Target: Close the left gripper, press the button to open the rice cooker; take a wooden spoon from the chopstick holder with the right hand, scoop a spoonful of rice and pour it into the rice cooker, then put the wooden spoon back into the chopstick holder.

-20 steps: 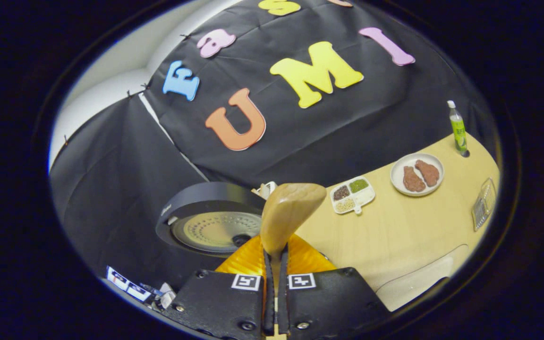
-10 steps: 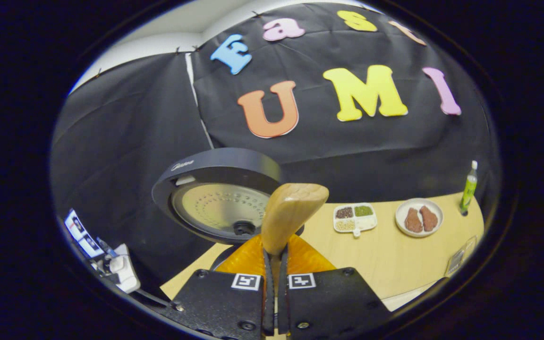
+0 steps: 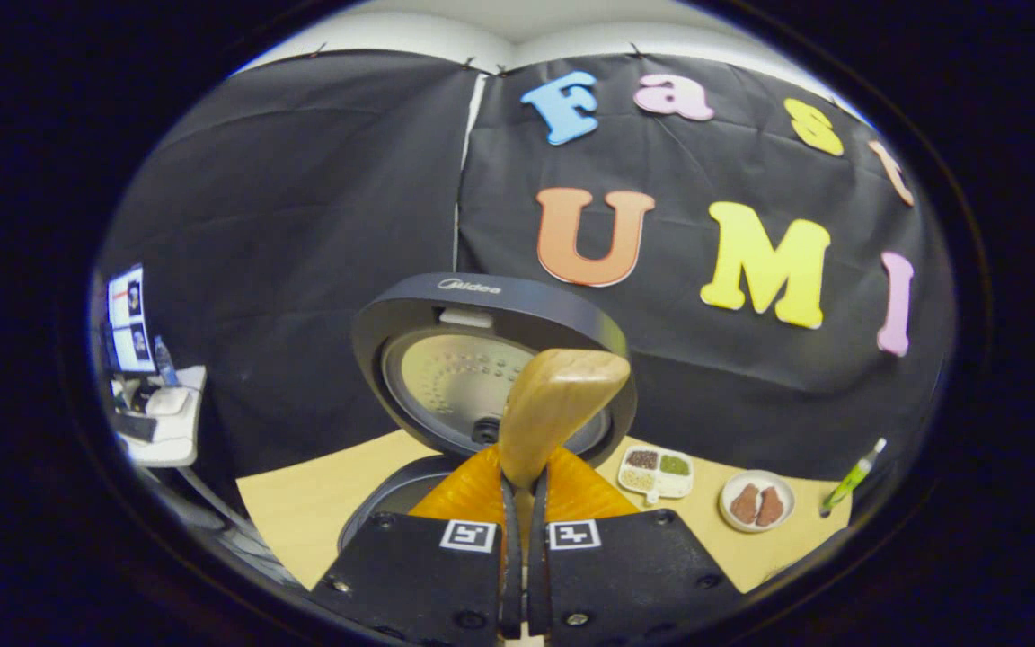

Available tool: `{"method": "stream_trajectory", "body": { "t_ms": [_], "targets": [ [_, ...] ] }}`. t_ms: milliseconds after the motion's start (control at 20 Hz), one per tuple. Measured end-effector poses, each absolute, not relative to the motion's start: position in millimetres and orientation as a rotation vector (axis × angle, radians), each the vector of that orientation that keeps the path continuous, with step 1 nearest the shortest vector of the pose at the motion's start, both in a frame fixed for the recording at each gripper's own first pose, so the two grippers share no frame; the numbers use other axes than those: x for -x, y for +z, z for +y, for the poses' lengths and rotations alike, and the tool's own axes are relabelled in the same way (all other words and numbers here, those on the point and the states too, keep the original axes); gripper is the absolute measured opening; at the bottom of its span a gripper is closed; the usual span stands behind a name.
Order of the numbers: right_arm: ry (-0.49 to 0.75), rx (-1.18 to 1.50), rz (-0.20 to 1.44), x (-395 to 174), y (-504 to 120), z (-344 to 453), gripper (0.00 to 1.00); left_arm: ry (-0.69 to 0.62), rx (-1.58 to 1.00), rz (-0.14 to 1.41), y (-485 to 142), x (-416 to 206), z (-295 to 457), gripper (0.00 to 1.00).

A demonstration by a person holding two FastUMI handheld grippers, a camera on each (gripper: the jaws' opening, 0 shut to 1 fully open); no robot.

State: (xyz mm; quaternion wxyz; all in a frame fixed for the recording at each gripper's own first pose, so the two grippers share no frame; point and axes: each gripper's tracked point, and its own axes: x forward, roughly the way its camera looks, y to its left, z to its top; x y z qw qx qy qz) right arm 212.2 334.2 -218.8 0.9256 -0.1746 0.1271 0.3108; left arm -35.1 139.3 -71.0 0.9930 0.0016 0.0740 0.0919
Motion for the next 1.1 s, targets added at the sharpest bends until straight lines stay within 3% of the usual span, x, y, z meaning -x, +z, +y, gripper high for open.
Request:
{"method": "stream_trajectory", "body": {
  "t_ms": [200,450,1100],
  "targets": [
    [0.66,0.494,0.165,-202,-208,342,0.1,0.179,-0.004,0.147,-70,37,138,0.94],
    [0.669,0.462,0.157,-198,-195,344,0.08,0.179,-0.005,0.139,-68,40,136,0.95],
    [0.569,-0.104,0.379,-195,-139,269,0.08,0.121,0.015,0.137,-57,21,117,0.94]
  ]
}}
